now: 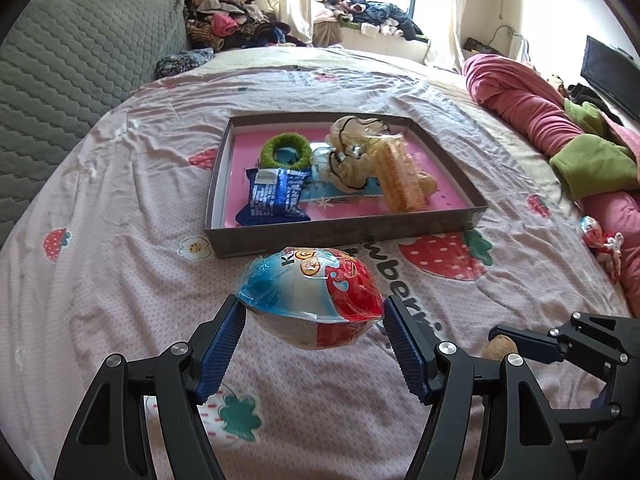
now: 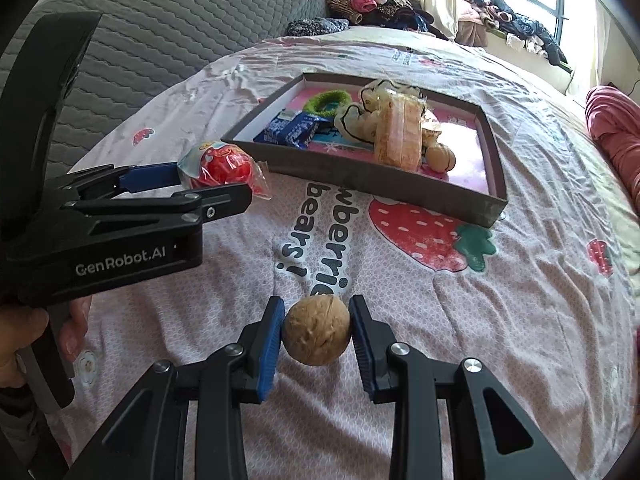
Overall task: Organize objects
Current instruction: 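Grasp the egg toy with the left tool while the right tool grasps the walnut, then carry the egg toy and walnut over the tray with both tools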
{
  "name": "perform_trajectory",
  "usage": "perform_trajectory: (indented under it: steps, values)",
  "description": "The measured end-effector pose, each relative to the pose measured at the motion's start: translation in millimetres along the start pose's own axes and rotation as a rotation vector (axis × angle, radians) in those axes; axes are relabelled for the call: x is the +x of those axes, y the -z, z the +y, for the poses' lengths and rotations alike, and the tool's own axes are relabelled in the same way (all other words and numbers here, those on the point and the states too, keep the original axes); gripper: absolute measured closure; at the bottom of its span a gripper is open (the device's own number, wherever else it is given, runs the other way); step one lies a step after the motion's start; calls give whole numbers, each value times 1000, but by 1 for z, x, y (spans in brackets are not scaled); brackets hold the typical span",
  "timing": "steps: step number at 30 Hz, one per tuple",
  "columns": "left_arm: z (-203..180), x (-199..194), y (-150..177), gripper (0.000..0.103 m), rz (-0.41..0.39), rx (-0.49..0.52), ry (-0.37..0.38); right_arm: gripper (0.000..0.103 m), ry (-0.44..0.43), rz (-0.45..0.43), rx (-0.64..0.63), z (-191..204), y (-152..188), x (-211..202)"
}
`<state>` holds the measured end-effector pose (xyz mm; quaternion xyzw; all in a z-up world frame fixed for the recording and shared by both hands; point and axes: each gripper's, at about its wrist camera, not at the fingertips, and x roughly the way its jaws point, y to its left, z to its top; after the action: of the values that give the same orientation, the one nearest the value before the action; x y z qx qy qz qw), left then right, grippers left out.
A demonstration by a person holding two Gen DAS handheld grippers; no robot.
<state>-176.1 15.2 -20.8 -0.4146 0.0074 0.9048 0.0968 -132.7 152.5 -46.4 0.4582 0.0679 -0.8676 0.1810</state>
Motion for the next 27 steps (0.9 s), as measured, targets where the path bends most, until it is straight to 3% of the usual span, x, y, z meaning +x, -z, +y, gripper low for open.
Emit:
perform_trajectory:
  steps: [27]
  values:
    - [-23, -112, -5, 31, -127, 39, -6, 69, 43, -156, -4, 10, -6, -109]
